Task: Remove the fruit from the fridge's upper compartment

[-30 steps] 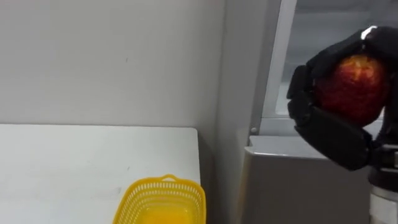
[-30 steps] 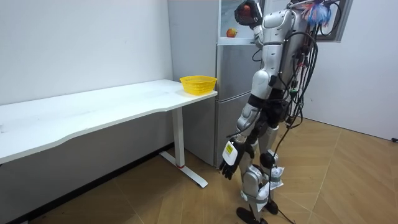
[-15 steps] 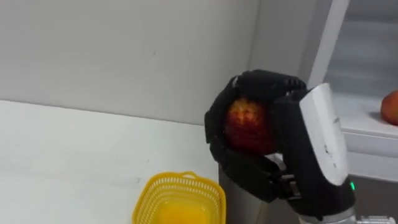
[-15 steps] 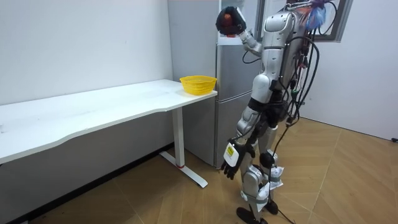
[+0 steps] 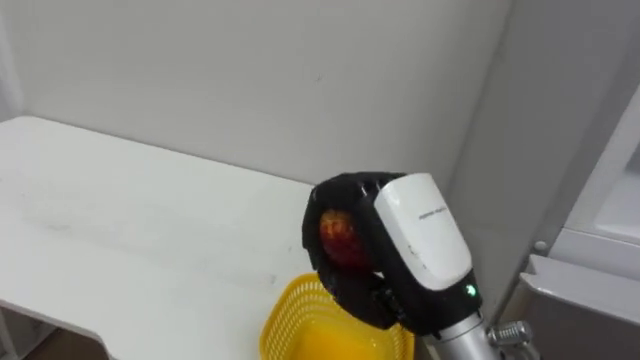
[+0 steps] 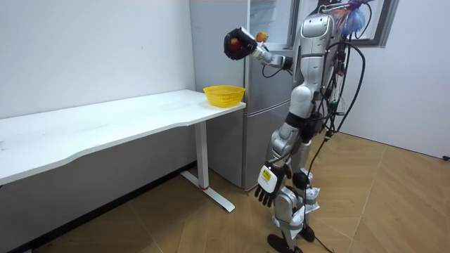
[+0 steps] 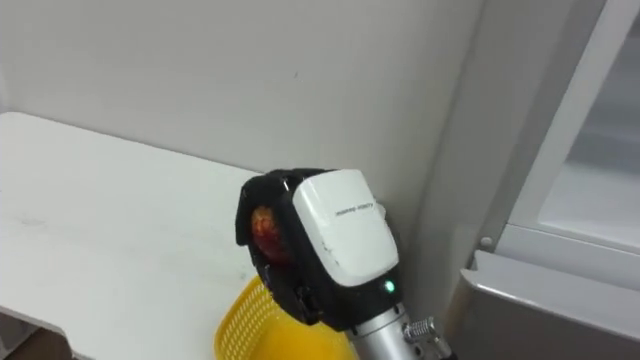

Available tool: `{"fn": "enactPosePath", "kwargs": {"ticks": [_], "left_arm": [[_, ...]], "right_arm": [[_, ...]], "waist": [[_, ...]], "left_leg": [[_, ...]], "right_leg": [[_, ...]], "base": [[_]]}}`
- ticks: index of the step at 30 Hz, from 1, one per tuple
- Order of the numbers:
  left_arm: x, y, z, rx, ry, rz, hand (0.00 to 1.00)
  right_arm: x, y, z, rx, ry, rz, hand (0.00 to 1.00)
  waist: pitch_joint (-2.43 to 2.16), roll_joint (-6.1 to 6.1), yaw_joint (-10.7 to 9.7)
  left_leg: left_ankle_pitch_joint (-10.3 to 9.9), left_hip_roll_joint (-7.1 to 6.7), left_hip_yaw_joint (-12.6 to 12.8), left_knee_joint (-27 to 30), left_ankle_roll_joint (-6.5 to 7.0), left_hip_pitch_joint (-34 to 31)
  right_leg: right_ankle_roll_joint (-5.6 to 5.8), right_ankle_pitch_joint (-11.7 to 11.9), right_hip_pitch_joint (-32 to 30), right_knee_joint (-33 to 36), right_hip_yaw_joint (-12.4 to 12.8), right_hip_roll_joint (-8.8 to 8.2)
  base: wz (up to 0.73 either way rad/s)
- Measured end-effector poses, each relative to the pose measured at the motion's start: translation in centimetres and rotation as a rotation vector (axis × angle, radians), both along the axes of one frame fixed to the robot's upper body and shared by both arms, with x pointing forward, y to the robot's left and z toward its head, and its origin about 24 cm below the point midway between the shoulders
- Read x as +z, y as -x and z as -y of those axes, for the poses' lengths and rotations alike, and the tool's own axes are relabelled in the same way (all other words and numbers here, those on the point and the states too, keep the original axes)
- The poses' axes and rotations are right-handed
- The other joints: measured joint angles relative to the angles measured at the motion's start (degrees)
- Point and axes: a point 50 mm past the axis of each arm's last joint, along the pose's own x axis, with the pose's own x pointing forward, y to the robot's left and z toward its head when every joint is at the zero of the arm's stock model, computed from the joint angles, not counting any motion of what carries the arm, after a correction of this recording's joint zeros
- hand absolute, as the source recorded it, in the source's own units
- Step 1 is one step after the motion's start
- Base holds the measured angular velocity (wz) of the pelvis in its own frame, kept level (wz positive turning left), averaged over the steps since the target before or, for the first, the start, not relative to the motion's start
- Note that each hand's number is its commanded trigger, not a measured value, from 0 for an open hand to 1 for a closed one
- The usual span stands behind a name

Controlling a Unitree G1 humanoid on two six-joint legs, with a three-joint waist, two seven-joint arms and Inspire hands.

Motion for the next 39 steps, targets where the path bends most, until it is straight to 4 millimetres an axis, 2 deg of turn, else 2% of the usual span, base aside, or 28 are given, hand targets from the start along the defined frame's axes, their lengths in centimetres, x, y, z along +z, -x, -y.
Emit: {"fn": "enactPosePath", "kwargs": {"ticks": [3,8,13,16,21,35,36,37,38,39], "left_arm": [[0.1,-0.3,-0.1,-0.001,-0.002,0.008,0.0],[0.1,-0.2,-0.4,-0.001,-0.009,0.0,0.0],[0.2,-0.3,-0.6,-0.002,-0.012,-0.001,0.0],[0.3,-0.8,-0.6,-0.009,-0.012,0.023,0.0],[0.3,-0.4,-0.6,-0.006,-0.013,0.015,0.0],[0.3,-0.4,-0.7,0.006,-0.019,0.008,0.0],[0.3,-0.4,-0.7,0.007,-0.019,0.007,0.0],[0.3,-0.3,-0.7,0.007,-0.019,0.007,0.0],[0.3,-0.3,-0.7,0.007,-0.019,0.006,0.0],[0.3,-0.3,-0.7,0.007,-0.019,0.006,0.0]], "right_arm": [[-1.4,-0.9,0.7,-0.063,0.079,-0.044,1.0],[-2.4,-1.6,1.1,-0.103,0.116,-0.089,1.0],[-3.2,-2.0,1.2,-0.115,0.12,-0.146,1.0],[-4.7,-2.5,1.6,-0.134,0.147,-0.218,1.0],[-6.5,-2.9,2.4,-0.173,0.177,-0.303,1.0],[-7.2,-3.0,2.9,-0.203,0.193,-0.338,1.0],[-7.4,-3.0,3.0,-0.206,0.196,-0.343,0.81],[-7.4,-3.0,3.0,-0.208,0.197,-0.346,0.08],[-7.6,-3.0,3.1,-0.212,0.2,-0.353,0.0],[-7.8,-3.1,3.2,-0.216,0.204,-0.361,0.0]], "waist": [[0.05,-0.1,0.9],[0.41,-0.6,1.1],[0.44,-0.56,1.9],[0.43,-0.56,2.7],[0.44,-0.55,3.9],[0.51,-0.42,4.1],[0.51,-0.42,4.1],[0.51,-0.41,4.1],[0.51,-0.42,4.1],[0.5,-0.42,4.1]], "left_leg": [[0.0,-0.11,-0.1,0.4,0.02,-0.2],[0.1,-0.43,-0.7,1.1,0.16,-0.9],[0.1,-0.5,-0.6,0.7,0.24,-1.0],[0.2,-0.52,-0.6,0.9,0.24,-1.0],[0.3,-0.54,-0.5,1.1,0.24,-1.4],[0.3,-0.54,-0.6,1.1,0.28,-2.2],[0.3,-0.55,-0.7,1.2,0.29,-2.1],[0.3,-0.55,-0.7,1.2,0.29,-2.1],[0.3,-0.55,-0.7,1.3,0.29,-2.2],[0.3,-0.55,-0.7,1.3,0.29,-2.2]], "right_leg": [[0.08,0.0,0.0,0.0,-0.2,-0.17],[0.18,-0.1,-0.4,0.0,-1.5,-0.47],[0.2,-0.1,-0.3,0.1,-1.8,-0.59],[0.2,-0.1,-0.2,0.1,-1.9,-0.64],[0.2,-0.1,-0.5,0.2,-2.1,-0.69],[0.2,-0.1,-1.3,0.2,-2.8,-0.73],[0.2,-0.1,-1.3,0.2,-2.8,-0.74],[0.2,-0.1,-1.3,0.2,-2.8,-0.74],[0.2,-0.1,-1.3,0.2,-2.8,-0.74],[0.2,-0.1,-1.3,0.2,-2.8,-0.75]], "base": [[0.01],[0.07],[-0.01],[0.0],[0.0],[0.0],[0.0],[0.0],[0.0],[0.0]]}}
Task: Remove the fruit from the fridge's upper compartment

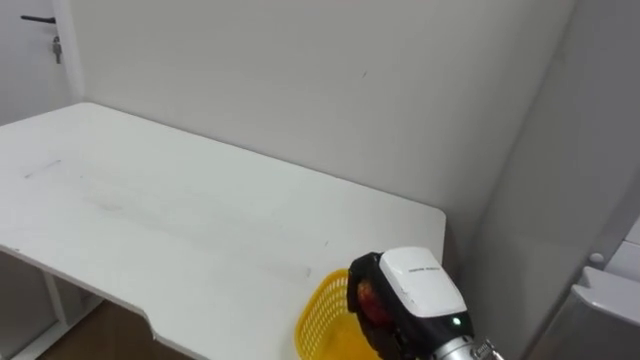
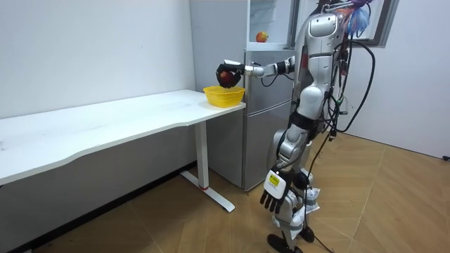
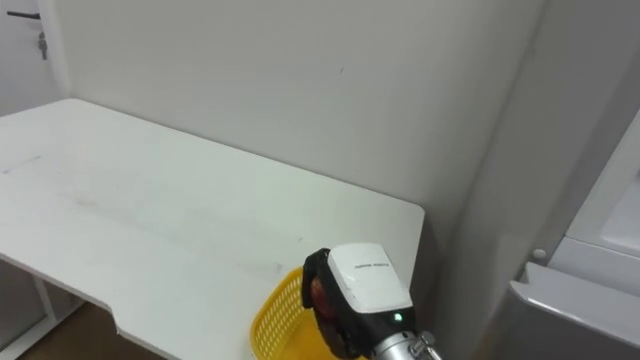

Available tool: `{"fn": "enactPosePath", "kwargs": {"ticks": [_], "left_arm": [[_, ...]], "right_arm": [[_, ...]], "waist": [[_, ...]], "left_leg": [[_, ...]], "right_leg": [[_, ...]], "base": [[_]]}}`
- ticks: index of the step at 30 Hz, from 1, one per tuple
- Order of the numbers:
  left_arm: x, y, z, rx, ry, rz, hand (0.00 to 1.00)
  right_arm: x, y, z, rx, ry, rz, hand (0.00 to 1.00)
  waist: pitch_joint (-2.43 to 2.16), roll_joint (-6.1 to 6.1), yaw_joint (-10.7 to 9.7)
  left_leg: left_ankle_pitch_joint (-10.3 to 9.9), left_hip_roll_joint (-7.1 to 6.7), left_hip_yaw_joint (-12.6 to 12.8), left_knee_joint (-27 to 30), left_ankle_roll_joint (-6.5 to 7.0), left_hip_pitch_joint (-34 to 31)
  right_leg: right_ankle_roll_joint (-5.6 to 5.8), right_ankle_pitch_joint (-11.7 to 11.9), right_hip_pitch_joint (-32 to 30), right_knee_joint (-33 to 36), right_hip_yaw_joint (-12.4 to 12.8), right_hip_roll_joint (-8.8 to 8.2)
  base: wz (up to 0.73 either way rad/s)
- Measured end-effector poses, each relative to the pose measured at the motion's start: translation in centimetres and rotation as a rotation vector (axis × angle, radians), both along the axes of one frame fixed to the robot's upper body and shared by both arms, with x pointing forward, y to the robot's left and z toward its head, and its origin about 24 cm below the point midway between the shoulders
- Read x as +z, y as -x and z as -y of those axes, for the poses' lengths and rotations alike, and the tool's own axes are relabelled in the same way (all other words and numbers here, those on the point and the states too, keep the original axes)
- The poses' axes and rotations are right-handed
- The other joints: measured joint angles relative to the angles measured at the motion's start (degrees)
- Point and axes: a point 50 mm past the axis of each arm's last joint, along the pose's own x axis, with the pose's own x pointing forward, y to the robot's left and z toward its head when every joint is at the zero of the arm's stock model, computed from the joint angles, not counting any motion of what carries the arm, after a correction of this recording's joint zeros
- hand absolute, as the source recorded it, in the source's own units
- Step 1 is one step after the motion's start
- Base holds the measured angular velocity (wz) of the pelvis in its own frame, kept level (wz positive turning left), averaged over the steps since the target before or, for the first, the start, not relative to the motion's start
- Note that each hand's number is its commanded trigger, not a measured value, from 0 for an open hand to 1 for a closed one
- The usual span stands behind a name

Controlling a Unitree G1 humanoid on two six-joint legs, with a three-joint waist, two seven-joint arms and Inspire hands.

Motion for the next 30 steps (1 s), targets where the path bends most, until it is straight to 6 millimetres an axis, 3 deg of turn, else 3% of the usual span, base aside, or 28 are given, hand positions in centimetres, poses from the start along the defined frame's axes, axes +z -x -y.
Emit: {"fn": "enactPosePath", "kwargs": {"ticks": [30], "left_arm": [[-0.01,0.2,-0.06,0.012,0.01,-0.02,0.0]], "right_arm": [[-0.24,-0.02,0.11,-0.003,0.007,-0.015,0.0]], "waist": [[-0.1,0.04,0.0]], "left_leg": [[0.0,0.0,0.0,-0.3,-0.04,0.2]], "right_leg": [[0.0,0.0,0.4,0.0,-0.1,-0.01]], "base": [[0.0]]}}
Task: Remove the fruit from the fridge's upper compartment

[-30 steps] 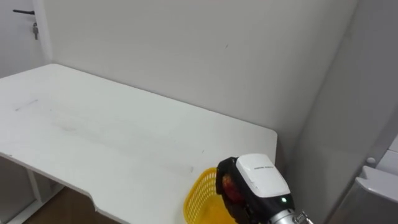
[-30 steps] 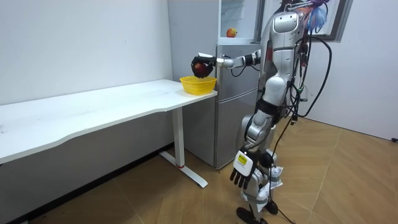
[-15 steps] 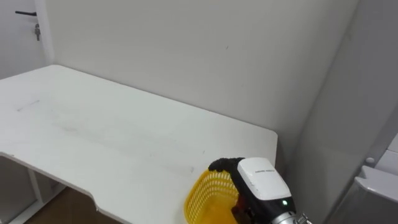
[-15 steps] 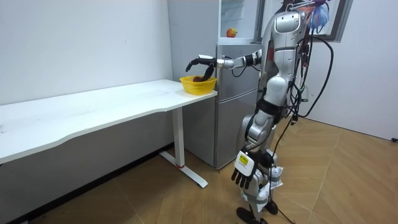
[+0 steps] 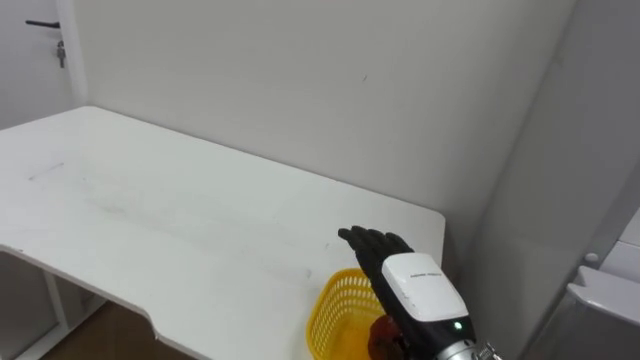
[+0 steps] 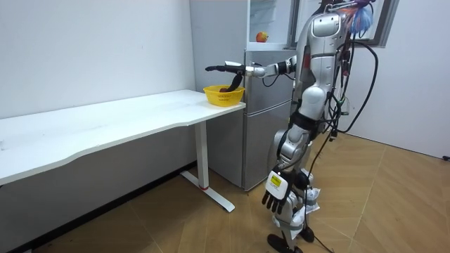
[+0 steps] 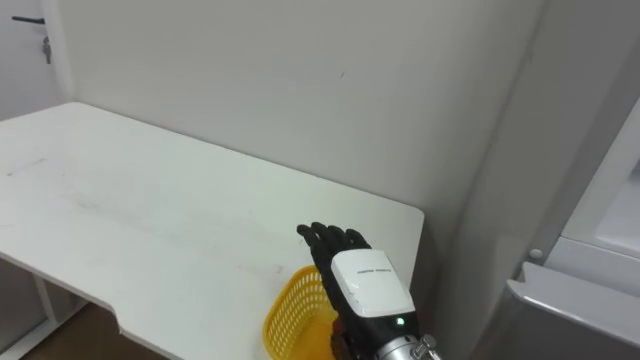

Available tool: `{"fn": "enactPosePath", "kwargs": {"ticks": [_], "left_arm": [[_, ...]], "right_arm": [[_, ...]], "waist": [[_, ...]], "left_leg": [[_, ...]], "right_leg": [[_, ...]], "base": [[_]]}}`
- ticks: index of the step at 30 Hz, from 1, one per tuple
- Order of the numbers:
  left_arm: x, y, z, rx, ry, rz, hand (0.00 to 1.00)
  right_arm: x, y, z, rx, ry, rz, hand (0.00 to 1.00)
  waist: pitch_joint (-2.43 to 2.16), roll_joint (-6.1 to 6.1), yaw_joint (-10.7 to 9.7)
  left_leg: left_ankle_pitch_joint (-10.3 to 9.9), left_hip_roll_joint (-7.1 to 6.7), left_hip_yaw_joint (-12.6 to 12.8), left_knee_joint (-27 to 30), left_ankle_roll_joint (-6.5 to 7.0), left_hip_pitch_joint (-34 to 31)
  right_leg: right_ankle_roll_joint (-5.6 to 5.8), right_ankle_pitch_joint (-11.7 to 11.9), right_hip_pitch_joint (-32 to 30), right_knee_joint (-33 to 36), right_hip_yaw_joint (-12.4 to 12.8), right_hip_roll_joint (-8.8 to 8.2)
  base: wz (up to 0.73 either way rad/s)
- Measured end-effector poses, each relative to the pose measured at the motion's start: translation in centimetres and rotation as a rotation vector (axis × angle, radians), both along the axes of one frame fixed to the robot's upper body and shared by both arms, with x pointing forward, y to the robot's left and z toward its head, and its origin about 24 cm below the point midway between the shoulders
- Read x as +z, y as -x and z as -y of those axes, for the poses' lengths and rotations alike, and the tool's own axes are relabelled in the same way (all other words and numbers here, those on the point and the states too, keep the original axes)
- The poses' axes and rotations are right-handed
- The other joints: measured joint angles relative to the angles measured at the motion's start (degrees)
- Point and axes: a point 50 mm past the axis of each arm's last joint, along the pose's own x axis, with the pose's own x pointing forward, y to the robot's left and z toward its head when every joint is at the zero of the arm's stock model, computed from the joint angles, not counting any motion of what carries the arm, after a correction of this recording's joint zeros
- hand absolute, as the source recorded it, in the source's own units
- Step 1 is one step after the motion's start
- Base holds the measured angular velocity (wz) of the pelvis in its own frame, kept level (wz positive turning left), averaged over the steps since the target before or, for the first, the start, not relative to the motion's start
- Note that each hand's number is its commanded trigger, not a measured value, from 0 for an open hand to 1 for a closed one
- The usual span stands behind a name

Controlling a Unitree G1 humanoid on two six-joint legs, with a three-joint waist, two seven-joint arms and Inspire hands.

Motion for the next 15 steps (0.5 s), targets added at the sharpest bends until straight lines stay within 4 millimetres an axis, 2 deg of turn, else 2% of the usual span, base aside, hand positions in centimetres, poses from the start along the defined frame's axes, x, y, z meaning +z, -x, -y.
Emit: {"fn": "enactPosePath", "kwargs": {"ticks": [15], "left_arm": [[0.02,-0.09,-0.05,0.001,-0.011,0.007,0.0]], "right_arm": [[0.09,-0.03,-0.02,0.0,-0.011,0.0,0.0]], "waist": [[-0.15,-0.06,-0.1]], "left_leg": [[0.0,0.0,0.0,0.1,0.0,0.0]], "right_leg": [[0.0,0.0,0.1,0.0,0.0,-0.01]], "base": [[0.0]]}}
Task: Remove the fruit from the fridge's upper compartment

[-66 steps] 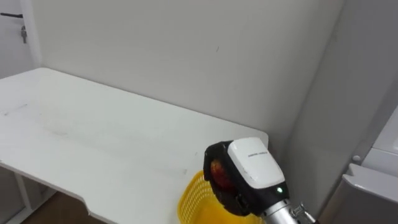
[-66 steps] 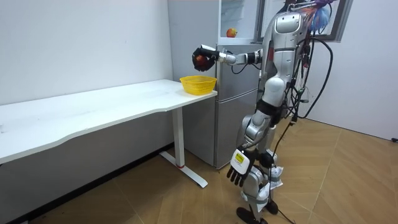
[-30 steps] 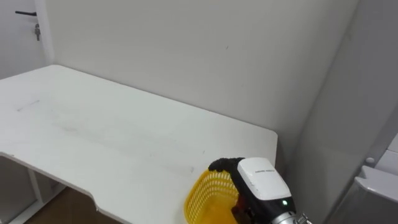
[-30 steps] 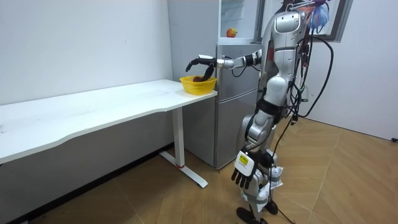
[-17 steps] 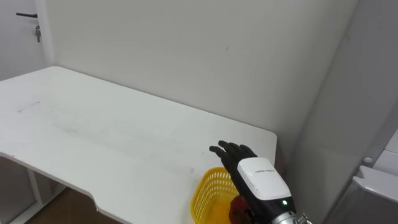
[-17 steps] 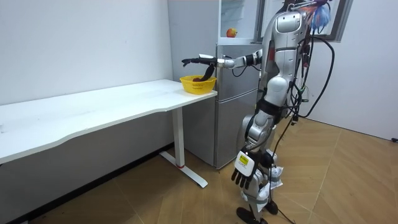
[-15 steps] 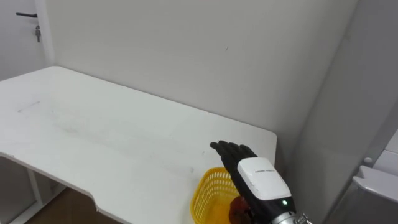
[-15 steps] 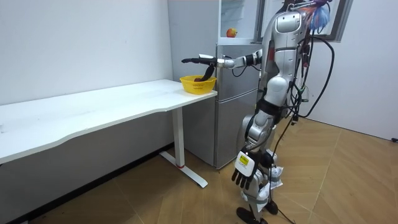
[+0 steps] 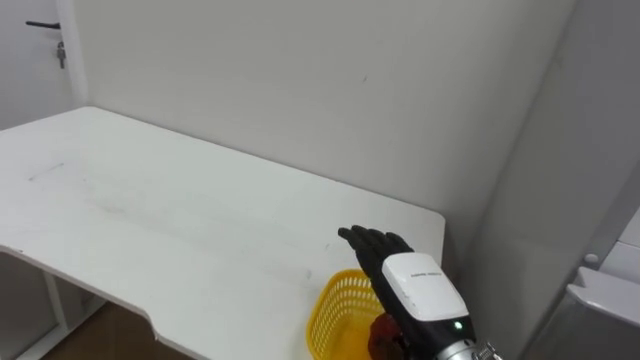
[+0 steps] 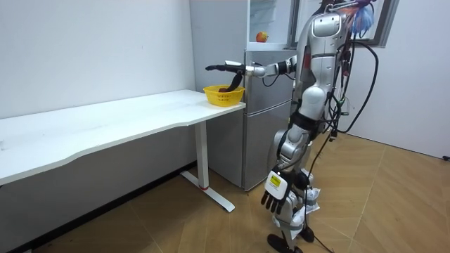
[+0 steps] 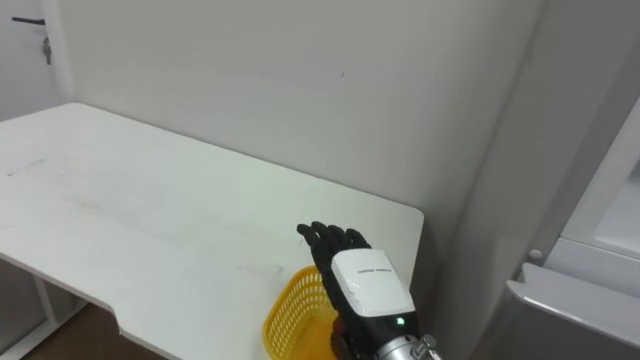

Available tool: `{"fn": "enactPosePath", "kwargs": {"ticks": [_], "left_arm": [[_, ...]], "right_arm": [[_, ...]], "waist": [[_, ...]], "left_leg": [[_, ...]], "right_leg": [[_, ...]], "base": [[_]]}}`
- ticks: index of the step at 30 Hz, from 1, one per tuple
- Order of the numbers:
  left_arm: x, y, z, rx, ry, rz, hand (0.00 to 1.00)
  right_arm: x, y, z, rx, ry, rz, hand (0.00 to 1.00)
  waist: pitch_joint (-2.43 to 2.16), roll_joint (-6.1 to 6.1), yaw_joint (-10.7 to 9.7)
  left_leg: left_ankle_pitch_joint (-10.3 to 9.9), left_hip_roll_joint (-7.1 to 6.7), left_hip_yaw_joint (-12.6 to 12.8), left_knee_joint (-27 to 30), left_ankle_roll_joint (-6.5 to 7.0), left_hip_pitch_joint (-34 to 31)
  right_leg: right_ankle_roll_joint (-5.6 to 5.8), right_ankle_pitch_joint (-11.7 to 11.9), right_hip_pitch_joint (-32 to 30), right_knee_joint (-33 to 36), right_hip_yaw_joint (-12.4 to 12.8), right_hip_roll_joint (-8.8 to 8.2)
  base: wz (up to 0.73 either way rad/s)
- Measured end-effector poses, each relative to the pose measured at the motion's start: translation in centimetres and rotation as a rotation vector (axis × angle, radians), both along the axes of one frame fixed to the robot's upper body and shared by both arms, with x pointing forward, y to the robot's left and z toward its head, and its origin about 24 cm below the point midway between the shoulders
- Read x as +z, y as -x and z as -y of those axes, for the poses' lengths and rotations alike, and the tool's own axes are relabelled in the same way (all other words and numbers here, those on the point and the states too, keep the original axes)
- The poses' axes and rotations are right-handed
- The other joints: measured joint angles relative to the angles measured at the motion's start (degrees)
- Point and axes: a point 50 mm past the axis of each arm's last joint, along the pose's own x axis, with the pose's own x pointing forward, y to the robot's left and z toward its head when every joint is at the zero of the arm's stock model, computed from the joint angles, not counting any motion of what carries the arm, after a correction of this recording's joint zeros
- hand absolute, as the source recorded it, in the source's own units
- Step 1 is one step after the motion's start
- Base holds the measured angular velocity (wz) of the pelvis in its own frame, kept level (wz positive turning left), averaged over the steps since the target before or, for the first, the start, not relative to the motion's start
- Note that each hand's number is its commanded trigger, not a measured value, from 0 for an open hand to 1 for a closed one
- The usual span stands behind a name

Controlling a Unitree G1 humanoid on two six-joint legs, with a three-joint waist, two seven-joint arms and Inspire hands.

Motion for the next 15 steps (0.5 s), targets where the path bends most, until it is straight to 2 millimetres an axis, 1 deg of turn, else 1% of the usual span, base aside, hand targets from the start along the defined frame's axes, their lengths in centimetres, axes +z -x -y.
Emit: {"fn": "enactPosePath", "kwargs": {"ticks": [2,5,7,9,11,12,13,15], "left_arm": [[0.0,-0.1,0.0,-0.002,-0.002,0.005,0.0],[0.1,-0.3,0.1,-0.005,-0.008,0.023,0.0],[0.1,-0.4,0.1,-0.005,-0.005,0.025,0.0],[0.1,-0.3,0.2,-0.005,-0.002,0.023,0.0],[0.1,-0.4,0.2,-0.006,0.0,0.024,0.0],[0.1,-0.5,0.2,-0.007,0.0,0.028,0.0],[0.1,-0.5,0.2,-0.008,0.0,0.031,0.0],[0.1,-0.3,0.3,-0.008,0.001,0.031,0.0]], "right_arm": [[0.1,0.0,-0.1,0.002,-0.005,0.003,0.0],[0.9,0.0,-0.4,0.016,-0.023,0.031,0.0],[1.8,0.1,-0.7,0.031,-0.041,0.066,0.0],[3.0,0.3,-1.3,0.059,-0.079,0.109,0.0],[3.7,0.4,-1.6,0.079,-0.103,0.132,0.0],[4.0,0.5,-1.7,0.088,-0.122,0.139,0.0],[4.1,0.6,-1.8,0.093,-0.138,0.139,0.0],[5.0,0.9,-2.1,0.112,-0.216,0.148,0.0]], "waist": [[0.0,0.0,-0.1],[-0.02,0.12,-0.3],[-0.07,0.44,-0.7],[-0.29,1.04,-1.5],[-0.45,1.59,-1.8],[-0.35,1.99,-2.1],[-0.3,2.12,-2.2],[-0.12,2.71,-3.3]], "left_leg": [[0.0,0.0,0.0,0.1,0.0,0.0],[0.0,-0.01,0.0,0.4,0.0,0.0],[0.0,-0.05,0.0,0.6,0.0,0.1],[0.0,-0.06,0.1,0.7,0.0,0.2],[0.0,-0.05,0.2,0.7,0.0,0.3],[0.0,-0.04,0.3,0.5,0.0,0.3],[0.0,-0.02,0.3,0.4,0.0,0.3],[0.0,0.12,0.9,0.5,-0.01,0.2]], "right_leg": [[0.0,0.0,0.0,0.0,0.0,-0.01],[0.0,0.0,0.1,0.0,0.1,-0.02],[0.0,0.0,0.3,0.0,0.1,-0.05],[0.0,0.0,0.4,0.0,0.2,-0.05],[0.0,0.0,0.4,0.0,0.5,-0.05],[0.0,0.0,0.4,0.0,0.7,-0.02],[0.0,0.0,0.4,0.0,0.9,0.0],[-0.04,0.0,0.1,0.0,1.5,0.08]], "base": [[0.0],[0.0],[0.0],[0.0],[-0.04],[-0.06],[-0.09],[-0.11]]}}
